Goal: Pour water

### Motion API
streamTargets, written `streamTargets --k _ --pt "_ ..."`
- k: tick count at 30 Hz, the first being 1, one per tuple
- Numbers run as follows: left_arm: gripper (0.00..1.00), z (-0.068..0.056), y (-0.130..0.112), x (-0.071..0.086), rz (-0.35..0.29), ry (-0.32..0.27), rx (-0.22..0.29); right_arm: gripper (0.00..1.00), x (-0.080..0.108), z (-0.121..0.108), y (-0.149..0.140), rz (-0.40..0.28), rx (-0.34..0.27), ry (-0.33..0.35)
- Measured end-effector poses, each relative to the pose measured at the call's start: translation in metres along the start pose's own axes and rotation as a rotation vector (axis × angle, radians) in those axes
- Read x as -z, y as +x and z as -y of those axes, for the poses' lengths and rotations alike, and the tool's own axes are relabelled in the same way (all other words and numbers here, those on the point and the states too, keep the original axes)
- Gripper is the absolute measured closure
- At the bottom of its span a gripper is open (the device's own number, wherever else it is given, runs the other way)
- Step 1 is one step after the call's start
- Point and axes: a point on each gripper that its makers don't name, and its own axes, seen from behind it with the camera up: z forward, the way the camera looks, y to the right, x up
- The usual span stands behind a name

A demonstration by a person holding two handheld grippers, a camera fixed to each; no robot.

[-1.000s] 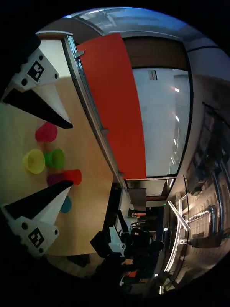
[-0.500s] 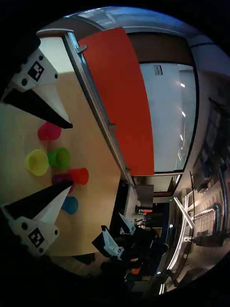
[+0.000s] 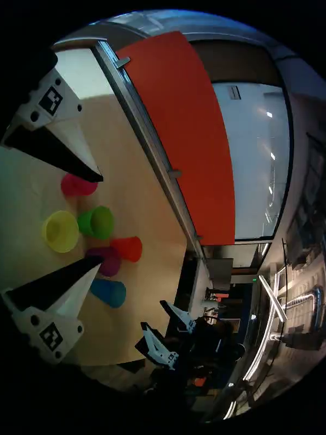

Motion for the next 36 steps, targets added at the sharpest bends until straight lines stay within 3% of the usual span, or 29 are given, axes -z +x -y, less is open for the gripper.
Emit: streamTargets --k 23,36 --pt "0.00 -0.008 -0.036 -0.054 0.140 -0.070 -0.024 0.00 -0.026 0.004 -0.058 0.097 0.000 0.029" --pt "0.00 -0.010 -0.057 -0.081 0.213 -0.095 -0.045 0.00 -0.034 0.006 -0.074 0.123 -0.014 0.041"
